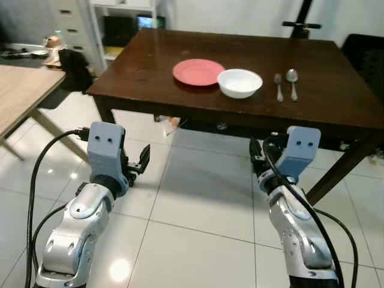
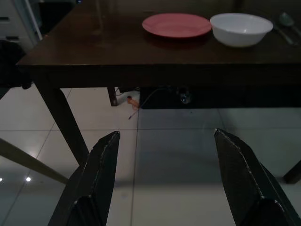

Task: Setting the table

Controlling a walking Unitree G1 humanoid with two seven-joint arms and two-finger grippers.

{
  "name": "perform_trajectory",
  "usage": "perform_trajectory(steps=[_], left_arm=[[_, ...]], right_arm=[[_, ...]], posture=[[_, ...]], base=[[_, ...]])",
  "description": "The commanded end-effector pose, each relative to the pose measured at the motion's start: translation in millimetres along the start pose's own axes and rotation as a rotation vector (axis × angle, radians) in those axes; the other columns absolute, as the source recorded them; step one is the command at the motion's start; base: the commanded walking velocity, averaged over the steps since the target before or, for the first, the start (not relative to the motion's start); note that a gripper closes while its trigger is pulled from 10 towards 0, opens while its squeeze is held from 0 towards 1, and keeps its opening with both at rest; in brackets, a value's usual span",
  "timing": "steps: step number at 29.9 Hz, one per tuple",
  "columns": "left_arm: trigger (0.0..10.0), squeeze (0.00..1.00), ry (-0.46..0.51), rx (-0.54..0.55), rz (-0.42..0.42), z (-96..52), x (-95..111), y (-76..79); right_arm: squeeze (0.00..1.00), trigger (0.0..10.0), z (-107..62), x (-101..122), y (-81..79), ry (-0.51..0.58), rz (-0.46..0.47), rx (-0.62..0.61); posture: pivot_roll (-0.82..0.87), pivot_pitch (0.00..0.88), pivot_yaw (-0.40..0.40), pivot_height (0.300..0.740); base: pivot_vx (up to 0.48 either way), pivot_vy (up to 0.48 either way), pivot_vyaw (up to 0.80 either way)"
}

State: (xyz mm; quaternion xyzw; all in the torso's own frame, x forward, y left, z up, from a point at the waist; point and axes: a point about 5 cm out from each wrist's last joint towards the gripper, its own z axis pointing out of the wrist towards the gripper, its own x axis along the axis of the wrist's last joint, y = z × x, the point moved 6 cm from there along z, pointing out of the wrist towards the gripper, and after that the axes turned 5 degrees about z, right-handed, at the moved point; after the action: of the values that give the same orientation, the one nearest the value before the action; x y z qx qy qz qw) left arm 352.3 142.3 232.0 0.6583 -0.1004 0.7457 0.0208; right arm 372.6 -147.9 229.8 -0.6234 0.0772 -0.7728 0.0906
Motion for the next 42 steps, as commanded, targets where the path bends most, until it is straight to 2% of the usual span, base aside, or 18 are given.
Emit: perform_trajectory(steps=[1,16,42], left_arm=[[10.0,0.00,-0.018,0.006,0.013,-1.4,-3.3,-1.2],[10.0,0.00,-0.021,0.012,0.012,-1.3,-4.2,-2.0],[10.0,0.00,-0.030,0.025,0.020,-1.1,-5.6,-3.5]], right_arm=[[0.00,10.0,-2.6,-2.1,4.3,-0.004,-0.003,-0.014],[0.00,10.0,-3.5,-5.2,0.1,-0.019,-0.026,0.008],[0.00,10.0,-3.0,-5.7,4.3,-0.022,-0.029,-0.010]], posture=[[0.08,0.177,0.051,0.740],[0.08,0.181,0.050,0.740],[0.09,0.187,0.048,0.740]], base=[[0.000,0.000,0.00],[0.000,0.000,0.03],[0.000,0.000,0.78]])
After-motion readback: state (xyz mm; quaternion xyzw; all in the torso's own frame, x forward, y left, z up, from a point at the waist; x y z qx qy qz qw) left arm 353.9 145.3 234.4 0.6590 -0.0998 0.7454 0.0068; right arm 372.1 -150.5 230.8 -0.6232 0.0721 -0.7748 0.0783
